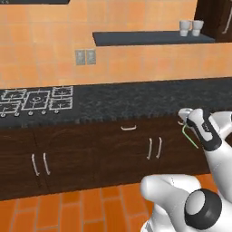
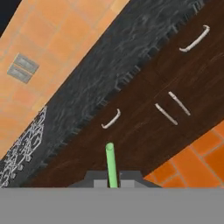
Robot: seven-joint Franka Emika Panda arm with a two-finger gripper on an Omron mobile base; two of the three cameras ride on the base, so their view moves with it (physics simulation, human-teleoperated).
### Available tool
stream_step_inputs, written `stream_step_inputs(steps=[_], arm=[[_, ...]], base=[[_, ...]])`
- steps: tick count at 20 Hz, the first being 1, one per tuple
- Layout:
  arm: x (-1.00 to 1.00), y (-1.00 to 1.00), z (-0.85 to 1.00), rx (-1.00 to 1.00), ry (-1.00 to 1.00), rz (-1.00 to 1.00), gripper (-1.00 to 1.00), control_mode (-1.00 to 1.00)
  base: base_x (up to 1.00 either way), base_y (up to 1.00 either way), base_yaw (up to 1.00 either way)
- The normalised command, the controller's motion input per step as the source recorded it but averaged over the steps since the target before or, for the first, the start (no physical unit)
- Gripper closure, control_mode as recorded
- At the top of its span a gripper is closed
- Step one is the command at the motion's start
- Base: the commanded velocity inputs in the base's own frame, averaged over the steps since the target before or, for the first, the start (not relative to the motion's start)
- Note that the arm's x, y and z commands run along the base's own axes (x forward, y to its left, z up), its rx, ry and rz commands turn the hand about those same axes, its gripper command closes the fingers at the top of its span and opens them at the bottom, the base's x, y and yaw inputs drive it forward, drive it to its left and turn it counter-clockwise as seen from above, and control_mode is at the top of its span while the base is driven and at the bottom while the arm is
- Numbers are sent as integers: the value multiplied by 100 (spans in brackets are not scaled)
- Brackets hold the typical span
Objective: Take a straw from the drawer in front and place it inside the glass cup on the dining counter.
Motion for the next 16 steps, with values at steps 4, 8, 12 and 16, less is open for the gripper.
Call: stream_step_inputs(steps=[4,8,12,16], arm=[[0,0,0,0,0,0,100,100],[0,0,0,0,0,0,100,100],[0,0,0,0,0,0,100,100],[0,0,0,0,0,0,100,100]], base=[[-43,63,71],[-40,72,69],[-38,75,68],[-34,77,68]])
